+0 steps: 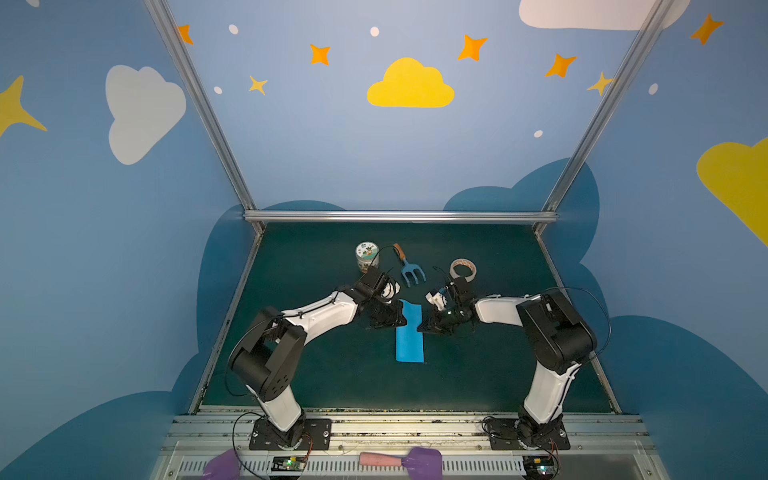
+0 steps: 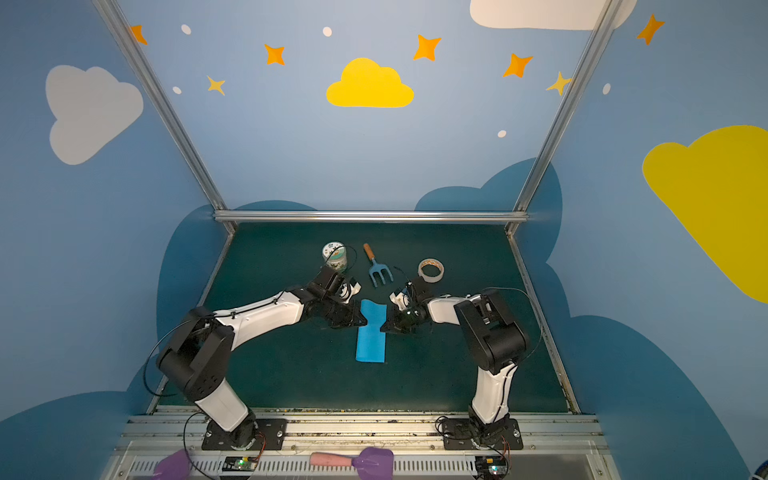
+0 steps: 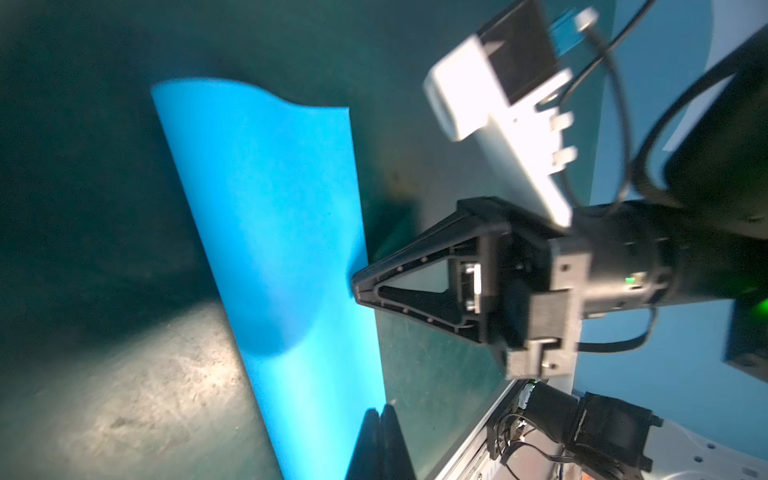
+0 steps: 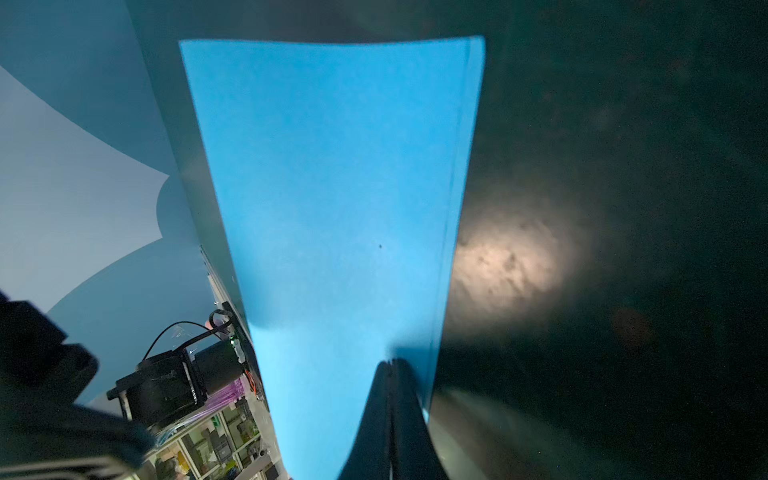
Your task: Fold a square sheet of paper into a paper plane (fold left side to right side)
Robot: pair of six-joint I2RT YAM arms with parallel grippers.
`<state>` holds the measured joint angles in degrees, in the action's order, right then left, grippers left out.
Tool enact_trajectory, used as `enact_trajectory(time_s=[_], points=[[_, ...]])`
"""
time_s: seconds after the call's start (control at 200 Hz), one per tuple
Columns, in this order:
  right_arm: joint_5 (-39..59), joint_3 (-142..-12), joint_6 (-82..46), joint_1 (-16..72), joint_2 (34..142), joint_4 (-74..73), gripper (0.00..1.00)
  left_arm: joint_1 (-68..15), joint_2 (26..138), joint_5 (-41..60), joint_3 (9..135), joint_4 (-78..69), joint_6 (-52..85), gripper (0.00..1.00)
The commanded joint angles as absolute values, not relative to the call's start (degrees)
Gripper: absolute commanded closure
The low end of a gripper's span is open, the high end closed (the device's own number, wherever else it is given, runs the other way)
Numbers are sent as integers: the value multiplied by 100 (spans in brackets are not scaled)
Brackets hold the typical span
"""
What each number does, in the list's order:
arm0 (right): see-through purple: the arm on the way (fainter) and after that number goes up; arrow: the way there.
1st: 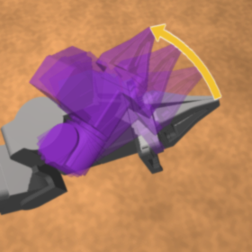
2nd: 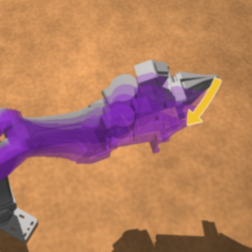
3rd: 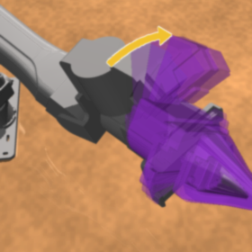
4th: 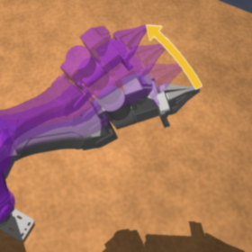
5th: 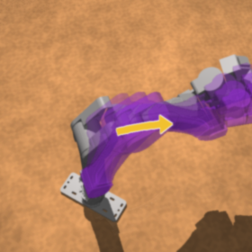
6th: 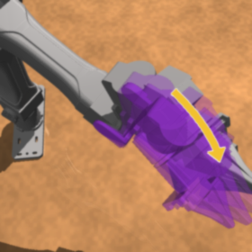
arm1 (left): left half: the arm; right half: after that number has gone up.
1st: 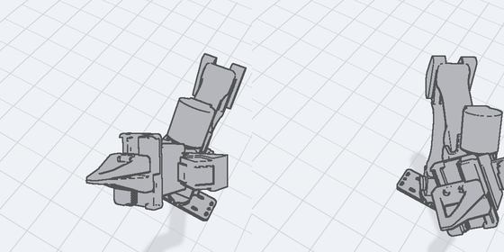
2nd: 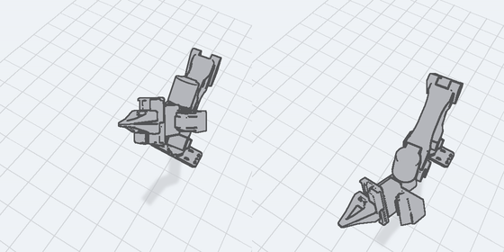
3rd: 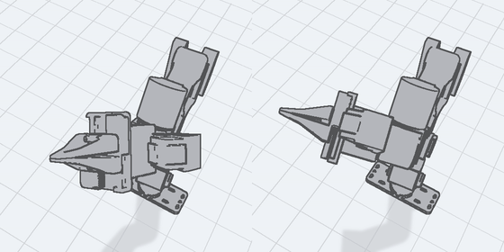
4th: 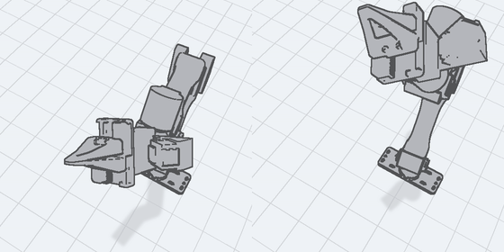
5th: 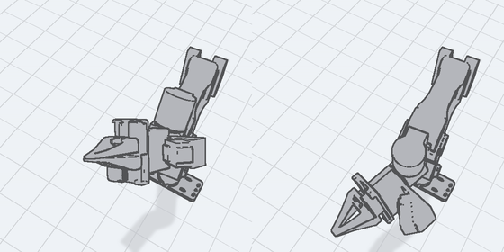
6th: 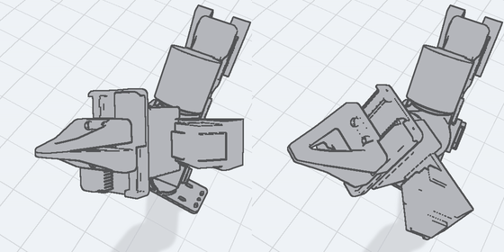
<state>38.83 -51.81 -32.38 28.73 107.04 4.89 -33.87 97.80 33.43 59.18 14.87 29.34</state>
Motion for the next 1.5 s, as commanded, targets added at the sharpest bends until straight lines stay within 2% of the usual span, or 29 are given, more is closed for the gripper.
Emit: enact_trajectory(time_s=[0.0,0.536,0.711,0.881,1.196,1.497], points=[[3088,-4921,-3245,2909,10933,1013,100,-3375,9915,3524,5812,1097,2890,96],[3048,-4900,-3190,2914,11003,1047,100,-3051,10449,3182,4905,405,3190,96],[3055,-4887,-3174,2915,11013,1046,100,-2909,9900,3214,4715,423,3246,96],[3041,-4914,-3129,2909,11030,1090,100,-2909,9466,3412,5211,669,3061,95],[2987,-4948,-3102,2910,11168,1152,100,-3025,10379,3817,6017,556,2841,96],[2908,-4931,-3112,2909,11184,1171,100,-2961,10862,3007,5675,284,3005,96]])
